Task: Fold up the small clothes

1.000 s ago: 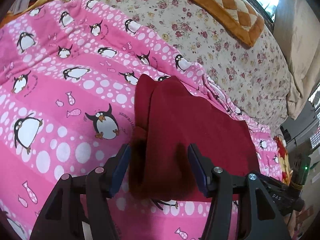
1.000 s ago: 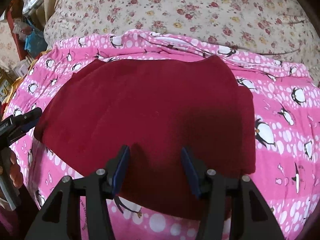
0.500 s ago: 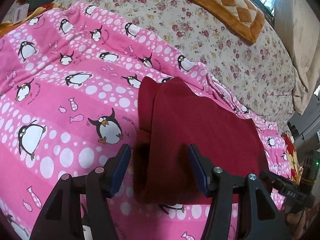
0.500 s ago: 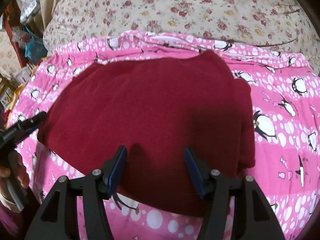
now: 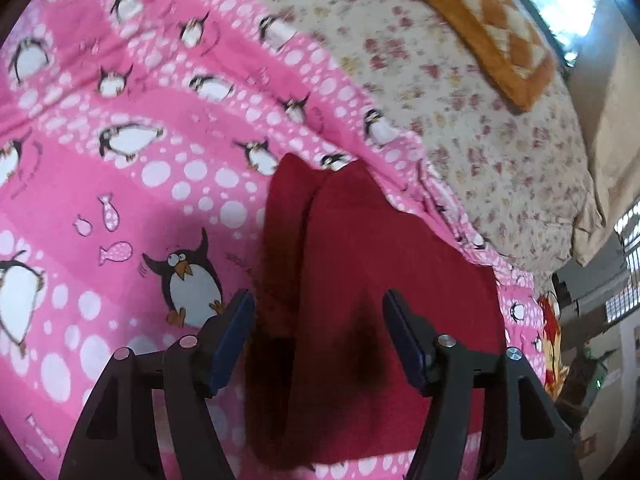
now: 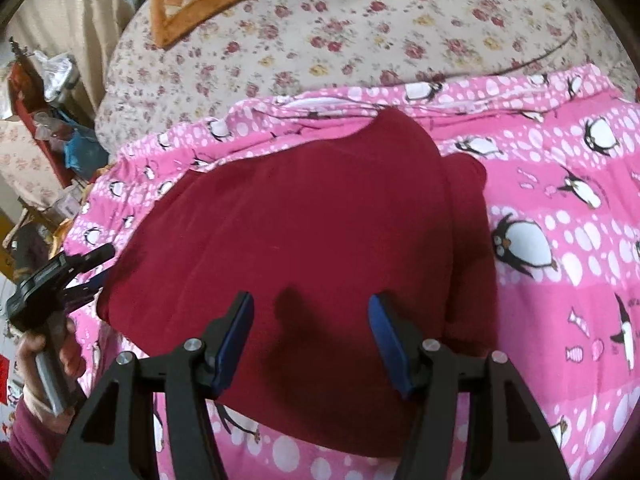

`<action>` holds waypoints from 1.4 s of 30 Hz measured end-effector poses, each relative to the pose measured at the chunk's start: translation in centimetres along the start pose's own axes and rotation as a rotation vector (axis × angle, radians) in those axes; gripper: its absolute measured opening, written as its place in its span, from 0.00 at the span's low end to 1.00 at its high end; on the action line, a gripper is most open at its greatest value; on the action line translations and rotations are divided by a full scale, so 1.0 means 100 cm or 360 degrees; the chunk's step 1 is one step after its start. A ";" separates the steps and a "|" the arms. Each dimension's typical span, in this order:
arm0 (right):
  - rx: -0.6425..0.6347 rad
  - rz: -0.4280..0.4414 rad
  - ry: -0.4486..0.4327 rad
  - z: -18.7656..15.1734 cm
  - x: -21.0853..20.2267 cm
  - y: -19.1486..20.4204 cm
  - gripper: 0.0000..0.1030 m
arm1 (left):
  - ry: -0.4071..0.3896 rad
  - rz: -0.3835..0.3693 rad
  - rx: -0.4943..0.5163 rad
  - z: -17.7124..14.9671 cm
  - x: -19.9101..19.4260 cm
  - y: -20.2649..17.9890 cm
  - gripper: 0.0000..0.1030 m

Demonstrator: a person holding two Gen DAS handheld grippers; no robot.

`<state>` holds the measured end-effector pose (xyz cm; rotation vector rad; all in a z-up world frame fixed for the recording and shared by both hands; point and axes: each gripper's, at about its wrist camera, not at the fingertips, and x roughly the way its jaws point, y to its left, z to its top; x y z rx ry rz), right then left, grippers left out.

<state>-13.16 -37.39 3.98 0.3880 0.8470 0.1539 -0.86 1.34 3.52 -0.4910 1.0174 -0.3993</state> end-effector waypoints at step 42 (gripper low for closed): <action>0.0376 0.0432 0.0052 0.016 0.051 -0.004 0.50 | 0.0341 -0.0189 0.0695 -0.008 0.010 -0.222 0.02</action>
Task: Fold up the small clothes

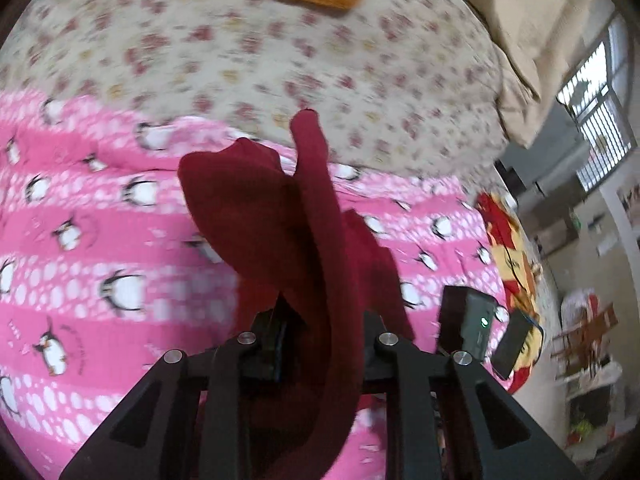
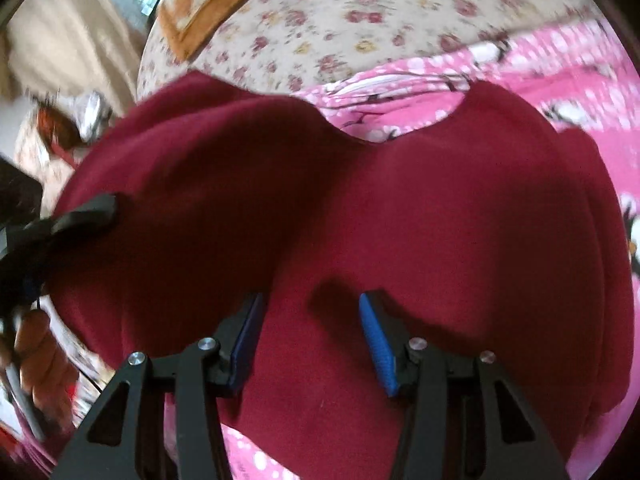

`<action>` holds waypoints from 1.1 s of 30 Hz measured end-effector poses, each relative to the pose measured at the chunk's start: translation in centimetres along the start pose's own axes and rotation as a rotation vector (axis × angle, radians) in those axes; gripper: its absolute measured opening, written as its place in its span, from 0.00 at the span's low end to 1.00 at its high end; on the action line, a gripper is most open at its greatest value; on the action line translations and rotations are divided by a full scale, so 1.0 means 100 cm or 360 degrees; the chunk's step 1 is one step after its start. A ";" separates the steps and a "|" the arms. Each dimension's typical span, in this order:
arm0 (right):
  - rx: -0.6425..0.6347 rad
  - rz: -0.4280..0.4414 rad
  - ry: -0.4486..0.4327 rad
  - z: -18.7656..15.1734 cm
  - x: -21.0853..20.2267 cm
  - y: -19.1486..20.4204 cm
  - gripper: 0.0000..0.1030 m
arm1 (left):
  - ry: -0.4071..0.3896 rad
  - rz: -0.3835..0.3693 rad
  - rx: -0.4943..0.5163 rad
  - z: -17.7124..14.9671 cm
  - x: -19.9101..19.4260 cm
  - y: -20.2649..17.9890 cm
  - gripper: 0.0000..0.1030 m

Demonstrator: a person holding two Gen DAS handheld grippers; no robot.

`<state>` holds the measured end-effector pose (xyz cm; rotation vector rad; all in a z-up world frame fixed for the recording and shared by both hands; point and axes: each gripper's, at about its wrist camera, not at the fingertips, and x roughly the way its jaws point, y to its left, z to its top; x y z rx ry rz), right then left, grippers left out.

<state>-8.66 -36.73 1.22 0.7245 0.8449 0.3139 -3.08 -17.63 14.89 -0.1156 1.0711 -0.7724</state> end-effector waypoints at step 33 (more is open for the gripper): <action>0.0899 0.0574 -0.0410 0.011 -0.065 -0.107 0.68 | 0.0248 -0.0141 0.0171 -0.037 0.051 -0.063 0.18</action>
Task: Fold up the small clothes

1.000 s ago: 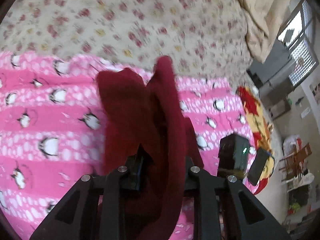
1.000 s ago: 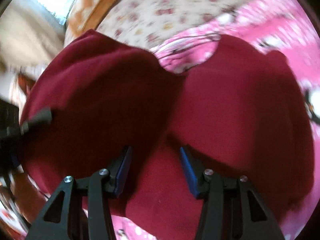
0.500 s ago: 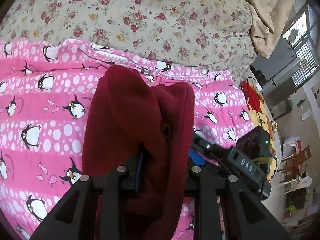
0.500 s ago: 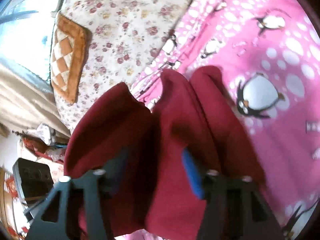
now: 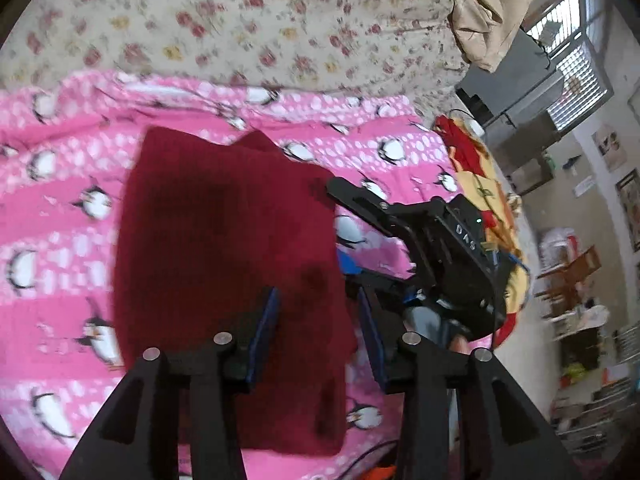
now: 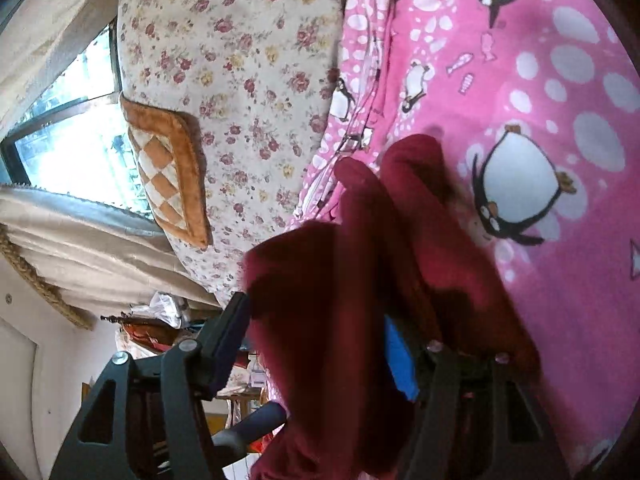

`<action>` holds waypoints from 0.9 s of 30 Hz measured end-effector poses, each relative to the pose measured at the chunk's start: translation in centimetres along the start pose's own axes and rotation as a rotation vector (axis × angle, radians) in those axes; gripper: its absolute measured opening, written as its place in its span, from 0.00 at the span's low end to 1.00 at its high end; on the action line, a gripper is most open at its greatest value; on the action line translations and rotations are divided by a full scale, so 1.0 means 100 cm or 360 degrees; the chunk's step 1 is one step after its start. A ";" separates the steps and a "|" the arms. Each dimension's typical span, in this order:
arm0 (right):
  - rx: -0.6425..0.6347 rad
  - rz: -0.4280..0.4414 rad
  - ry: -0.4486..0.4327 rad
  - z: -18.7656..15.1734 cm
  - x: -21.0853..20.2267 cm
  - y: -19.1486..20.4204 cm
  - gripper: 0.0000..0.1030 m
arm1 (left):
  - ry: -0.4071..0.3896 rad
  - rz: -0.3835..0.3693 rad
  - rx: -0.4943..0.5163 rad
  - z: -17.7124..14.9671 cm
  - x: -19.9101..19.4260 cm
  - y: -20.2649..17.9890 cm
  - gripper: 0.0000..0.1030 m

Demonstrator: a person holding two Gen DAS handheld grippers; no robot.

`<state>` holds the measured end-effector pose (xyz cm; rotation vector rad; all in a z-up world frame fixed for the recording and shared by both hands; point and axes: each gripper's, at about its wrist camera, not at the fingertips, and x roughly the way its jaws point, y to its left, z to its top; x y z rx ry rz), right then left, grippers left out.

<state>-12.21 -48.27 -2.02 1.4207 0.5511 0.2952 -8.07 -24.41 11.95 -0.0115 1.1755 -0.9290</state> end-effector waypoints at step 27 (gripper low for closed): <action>-0.1044 -0.0842 0.0061 0.018 0.038 0.069 0.16 | -0.0200 0.0275 -0.0340 -0.035 0.009 0.080 0.21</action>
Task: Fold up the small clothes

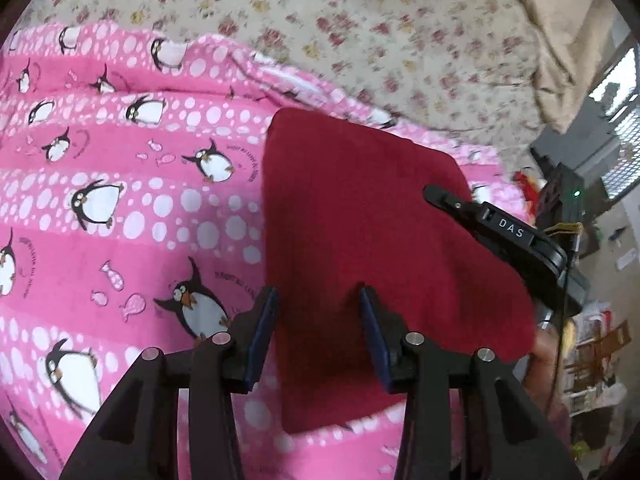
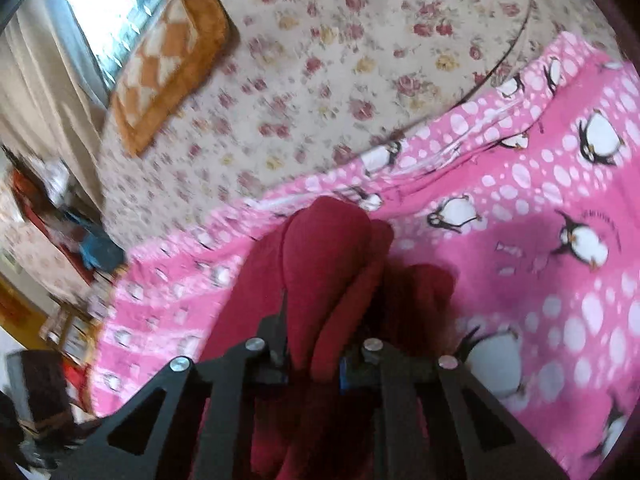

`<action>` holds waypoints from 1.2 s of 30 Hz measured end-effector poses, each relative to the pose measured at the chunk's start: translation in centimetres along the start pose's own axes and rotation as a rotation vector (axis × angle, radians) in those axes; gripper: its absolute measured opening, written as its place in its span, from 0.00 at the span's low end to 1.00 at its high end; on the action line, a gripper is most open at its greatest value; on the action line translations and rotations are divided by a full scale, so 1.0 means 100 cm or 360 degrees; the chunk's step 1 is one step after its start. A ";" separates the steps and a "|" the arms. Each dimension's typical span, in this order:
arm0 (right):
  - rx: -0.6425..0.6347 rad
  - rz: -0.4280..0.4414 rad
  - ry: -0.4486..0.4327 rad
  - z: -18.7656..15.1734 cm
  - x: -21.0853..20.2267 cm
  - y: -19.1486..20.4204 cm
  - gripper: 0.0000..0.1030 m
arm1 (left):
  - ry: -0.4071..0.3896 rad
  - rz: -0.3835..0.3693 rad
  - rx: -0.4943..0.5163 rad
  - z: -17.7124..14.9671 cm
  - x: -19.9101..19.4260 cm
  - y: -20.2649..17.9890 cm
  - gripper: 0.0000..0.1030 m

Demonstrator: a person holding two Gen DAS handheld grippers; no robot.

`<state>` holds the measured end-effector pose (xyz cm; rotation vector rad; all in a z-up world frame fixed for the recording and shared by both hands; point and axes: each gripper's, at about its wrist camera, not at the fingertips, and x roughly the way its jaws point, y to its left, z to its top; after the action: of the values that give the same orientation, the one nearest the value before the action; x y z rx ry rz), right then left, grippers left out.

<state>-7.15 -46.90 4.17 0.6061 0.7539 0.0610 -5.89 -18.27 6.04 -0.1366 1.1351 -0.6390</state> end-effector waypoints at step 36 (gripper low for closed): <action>-0.0125 -0.0118 0.0228 -0.080 -0.075 0.008 0.14 | -0.0065 0.0034 0.0031 -0.010 0.000 -0.011 0.28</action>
<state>-17.81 -44.24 4.77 0.5023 0.9081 0.0661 -7.20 -18.97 6.03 -0.1200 1.0892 -0.6254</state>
